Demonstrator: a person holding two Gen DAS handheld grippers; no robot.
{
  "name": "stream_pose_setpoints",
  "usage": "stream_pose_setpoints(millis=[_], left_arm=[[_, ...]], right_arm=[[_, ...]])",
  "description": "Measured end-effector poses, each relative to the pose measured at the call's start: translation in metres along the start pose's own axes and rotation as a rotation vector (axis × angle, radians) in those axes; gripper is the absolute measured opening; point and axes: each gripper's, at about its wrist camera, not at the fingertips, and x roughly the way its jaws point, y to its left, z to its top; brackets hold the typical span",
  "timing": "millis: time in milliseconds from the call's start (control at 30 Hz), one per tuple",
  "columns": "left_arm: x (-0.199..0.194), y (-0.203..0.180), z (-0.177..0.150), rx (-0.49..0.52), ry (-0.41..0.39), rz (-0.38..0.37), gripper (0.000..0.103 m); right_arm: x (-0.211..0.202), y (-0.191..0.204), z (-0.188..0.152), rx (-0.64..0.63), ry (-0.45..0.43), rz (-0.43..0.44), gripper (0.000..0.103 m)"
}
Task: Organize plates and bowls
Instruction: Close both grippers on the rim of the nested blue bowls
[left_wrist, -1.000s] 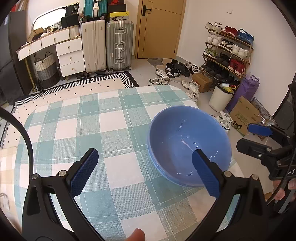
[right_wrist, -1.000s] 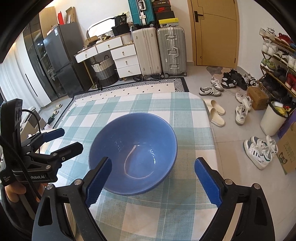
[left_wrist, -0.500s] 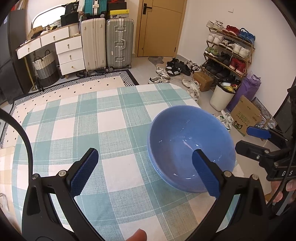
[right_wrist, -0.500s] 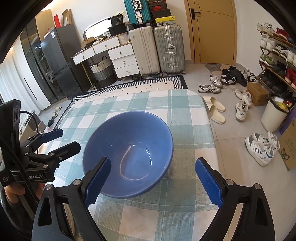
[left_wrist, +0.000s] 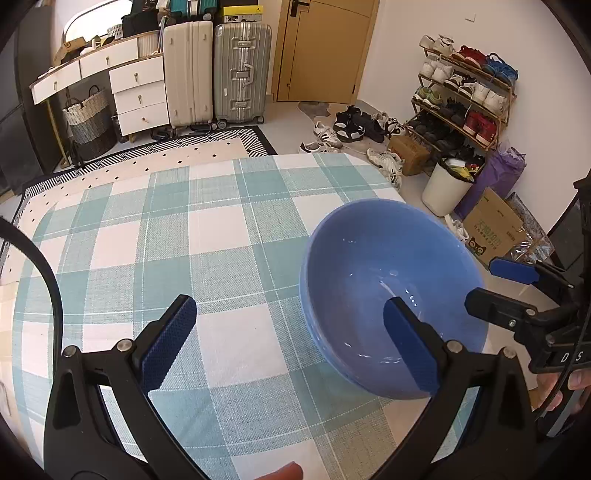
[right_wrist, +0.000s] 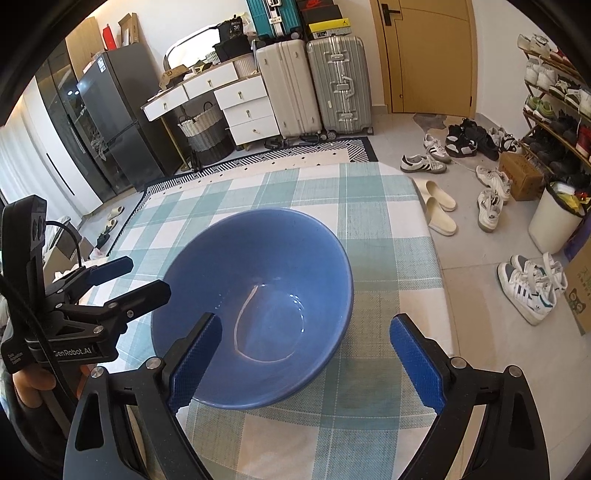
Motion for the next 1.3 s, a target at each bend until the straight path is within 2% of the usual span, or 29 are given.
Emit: stream_pose_setpoints(millis=[500,767,900,967,1133,1233,1267,1300], left_arm=[[0.03,-0.006,-0.004,0.017,0.04,-0.003,0.1],[0.044,-0.009,-0.008,0.023,0.077,-0.01,0.096],[0.055,-0.009,-0.01,0.015,0.098,-0.008,0.085],[0.06,-0.011,-0.011,0.022,0.108,-0.005,0.072],[0.068,-0.011,-0.012,0.024,0.12,-0.009,0.066],[0.069,-0.011,-0.012,0.019,0.124,-0.016,0.059],[0.069,-0.012,-0.013,0.021,0.124,-0.014,0.058],[0.071,-0.014,-0.012,0.024,0.125,-0.013,0.057]], right_arm=[[0.018,-0.004,-0.001,0.022,0.042,0.022,0.094],[0.034,-0.006,-0.004,0.025,0.074,0.018,0.094],[0.043,-0.007,-0.006,0.024,0.095,0.015,0.094],[0.047,-0.006,-0.007,0.012,0.099,0.0,0.094],[0.052,-0.009,-0.007,0.022,0.103,0.006,0.094],[0.055,-0.01,-0.007,0.031,0.119,0.007,0.093],[0.057,-0.011,-0.007,0.034,0.124,0.009,0.092],[0.058,-0.012,-0.008,0.038,0.13,0.014,0.085]])
